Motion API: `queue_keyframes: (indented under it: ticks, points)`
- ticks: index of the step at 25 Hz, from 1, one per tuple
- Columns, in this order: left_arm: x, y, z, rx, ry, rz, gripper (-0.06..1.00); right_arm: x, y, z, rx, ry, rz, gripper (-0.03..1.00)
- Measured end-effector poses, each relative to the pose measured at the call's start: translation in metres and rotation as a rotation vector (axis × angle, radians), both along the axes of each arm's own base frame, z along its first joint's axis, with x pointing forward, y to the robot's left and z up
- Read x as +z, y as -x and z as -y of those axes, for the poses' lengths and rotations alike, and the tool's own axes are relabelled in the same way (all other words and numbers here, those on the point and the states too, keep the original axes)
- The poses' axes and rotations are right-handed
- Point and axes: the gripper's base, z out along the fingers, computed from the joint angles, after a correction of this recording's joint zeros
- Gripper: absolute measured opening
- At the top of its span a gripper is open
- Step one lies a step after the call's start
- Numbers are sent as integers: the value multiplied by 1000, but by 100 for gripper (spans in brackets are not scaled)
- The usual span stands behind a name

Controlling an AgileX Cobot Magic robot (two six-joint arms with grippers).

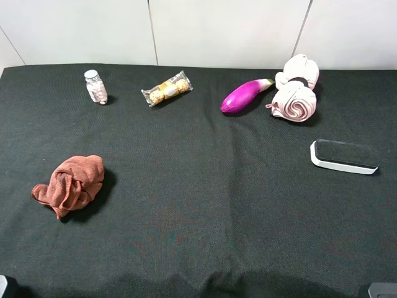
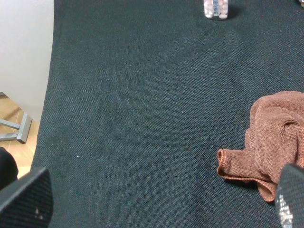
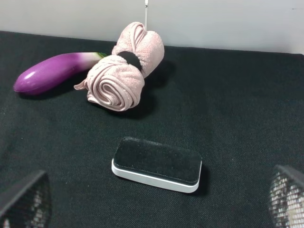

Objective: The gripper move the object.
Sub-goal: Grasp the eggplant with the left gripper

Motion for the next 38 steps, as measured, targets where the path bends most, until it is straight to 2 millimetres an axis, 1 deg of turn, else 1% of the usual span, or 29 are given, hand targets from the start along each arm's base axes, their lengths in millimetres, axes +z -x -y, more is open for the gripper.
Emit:
queue_keyframes:
  ticks: [29, 31, 34, 38]
  points:
    - [0, 0, 0, -2, 4, 0, 99, 0, 0, 0, 0, 0, 0, 69]
    - [1, -3, 0, -1, 4, -18, 99, 0, 0, 0, 0, 0, 0, 69]
    - [10, -11, 1, -1, 1, -66, 99, 0, 0, 0, 0, 0, 0, 69]
    - [22, -27, 2, -1, -3, -139, 99, 0, 0, 0, 0, 0, 0, 69]
